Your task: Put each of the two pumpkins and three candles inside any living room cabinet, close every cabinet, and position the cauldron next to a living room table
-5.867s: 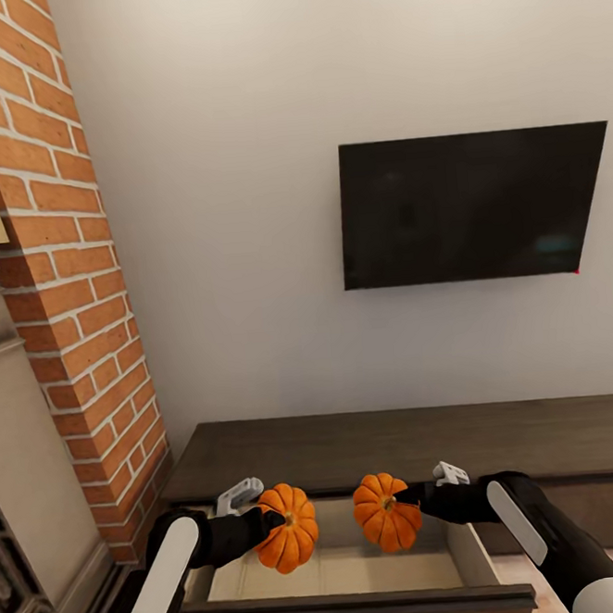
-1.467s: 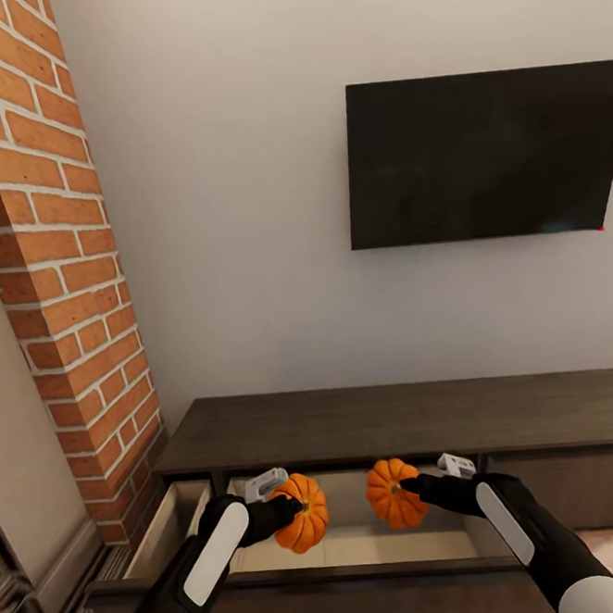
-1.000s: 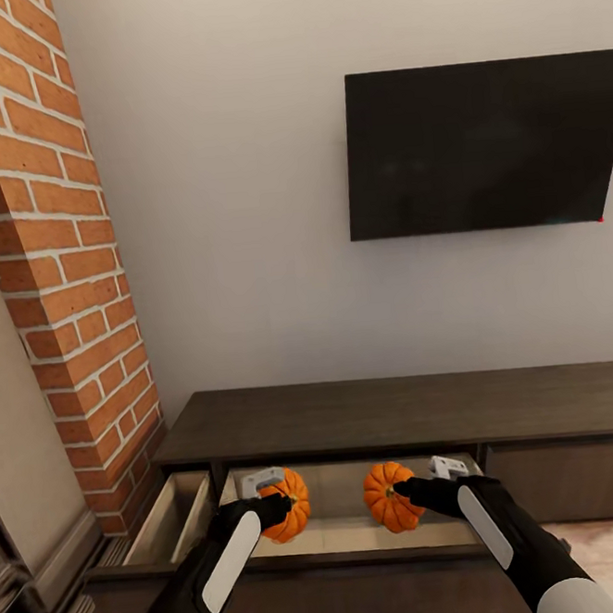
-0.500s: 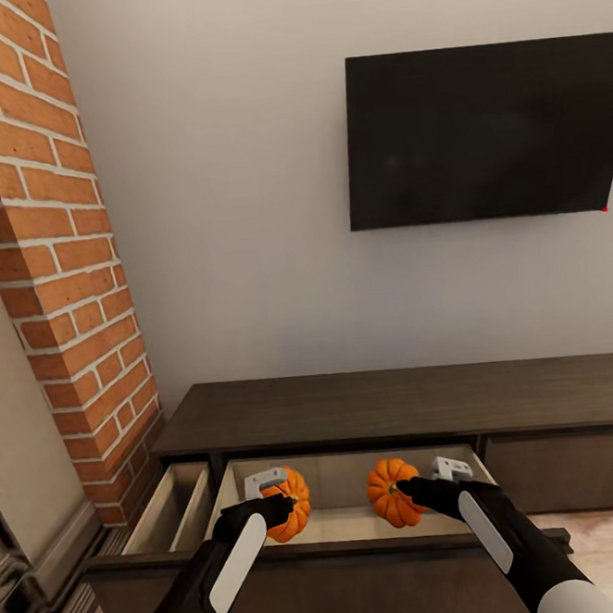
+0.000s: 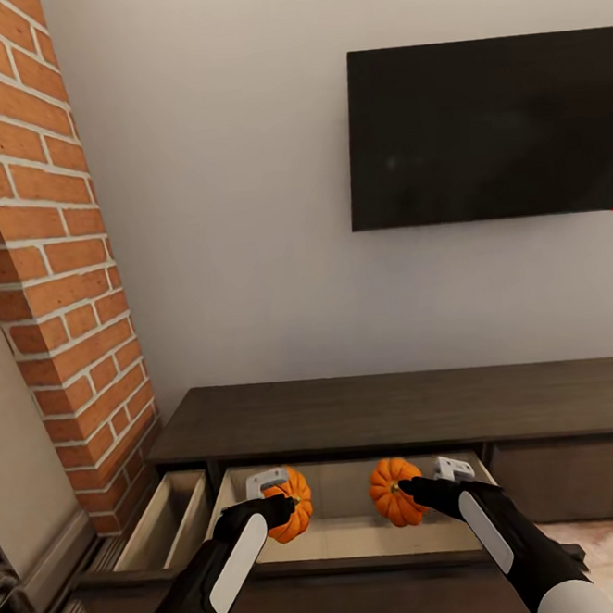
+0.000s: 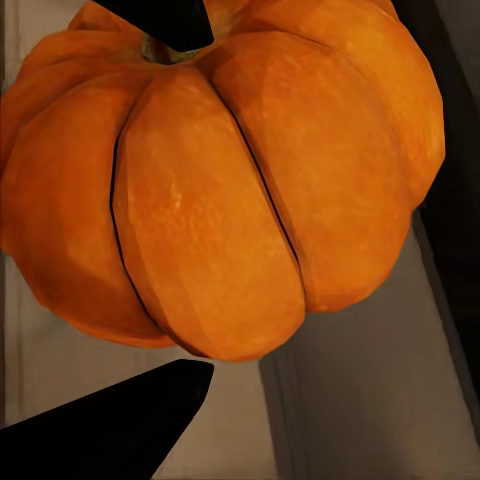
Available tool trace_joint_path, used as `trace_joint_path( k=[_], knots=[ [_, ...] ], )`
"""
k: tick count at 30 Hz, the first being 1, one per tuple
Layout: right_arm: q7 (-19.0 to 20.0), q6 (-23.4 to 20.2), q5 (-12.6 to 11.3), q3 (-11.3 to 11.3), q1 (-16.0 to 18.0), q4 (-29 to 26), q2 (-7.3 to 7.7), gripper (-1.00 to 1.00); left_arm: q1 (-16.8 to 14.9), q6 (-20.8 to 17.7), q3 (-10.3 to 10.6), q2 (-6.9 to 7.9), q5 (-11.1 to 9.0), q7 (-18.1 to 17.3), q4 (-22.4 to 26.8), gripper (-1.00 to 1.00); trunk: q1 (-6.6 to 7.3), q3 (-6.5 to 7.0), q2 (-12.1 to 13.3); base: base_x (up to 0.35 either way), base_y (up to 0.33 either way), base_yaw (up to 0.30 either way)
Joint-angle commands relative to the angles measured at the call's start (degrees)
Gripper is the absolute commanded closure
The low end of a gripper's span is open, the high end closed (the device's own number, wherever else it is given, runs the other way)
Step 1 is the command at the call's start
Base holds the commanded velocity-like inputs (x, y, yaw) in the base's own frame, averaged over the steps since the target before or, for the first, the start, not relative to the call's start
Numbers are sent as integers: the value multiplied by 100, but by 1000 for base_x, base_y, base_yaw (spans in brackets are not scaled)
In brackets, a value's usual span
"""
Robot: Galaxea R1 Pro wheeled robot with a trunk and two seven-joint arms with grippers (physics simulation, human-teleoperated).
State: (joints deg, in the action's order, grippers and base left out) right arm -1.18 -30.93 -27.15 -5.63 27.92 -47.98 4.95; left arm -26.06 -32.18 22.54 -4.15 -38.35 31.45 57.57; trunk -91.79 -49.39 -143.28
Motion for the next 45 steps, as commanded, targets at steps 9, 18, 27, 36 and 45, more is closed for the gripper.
trace_joint_path(
  k=[9, 18, 27, 36, 45],
  knots=[
    [-25, -28, -23, -19, 3, -9, 6, 100, -5, -17, 4, 6, -41, 53, 19, 100, -1, -7, -3, 67, 0, 0],
    [-23, -27, -25, -19, 3, -8, 6, 100, -3, -10, 3, 22, -35, 65, 67, 100, -6, -51, -6, 7, 0, 0],
    [-25, -89, -35, -17, 3, -2, 6, 100, -4, -30, -24, 38, -42, 79, 93, 100, -29, -250, -18, 0, 0, 0],
    [-23, -129, -44, -17, 3, -1, 6, 100, -4, -49, -39, 55, -101, 73, 140, 100, -52, -450, -30, 0, 0, 0],
    [-23, -132, -45, -8, 3, 13, 6, 100, -2, -52, -32, 47, -111, 71, 140, 100, -76, -649, -42, 0, 0, 0]
  ],
)
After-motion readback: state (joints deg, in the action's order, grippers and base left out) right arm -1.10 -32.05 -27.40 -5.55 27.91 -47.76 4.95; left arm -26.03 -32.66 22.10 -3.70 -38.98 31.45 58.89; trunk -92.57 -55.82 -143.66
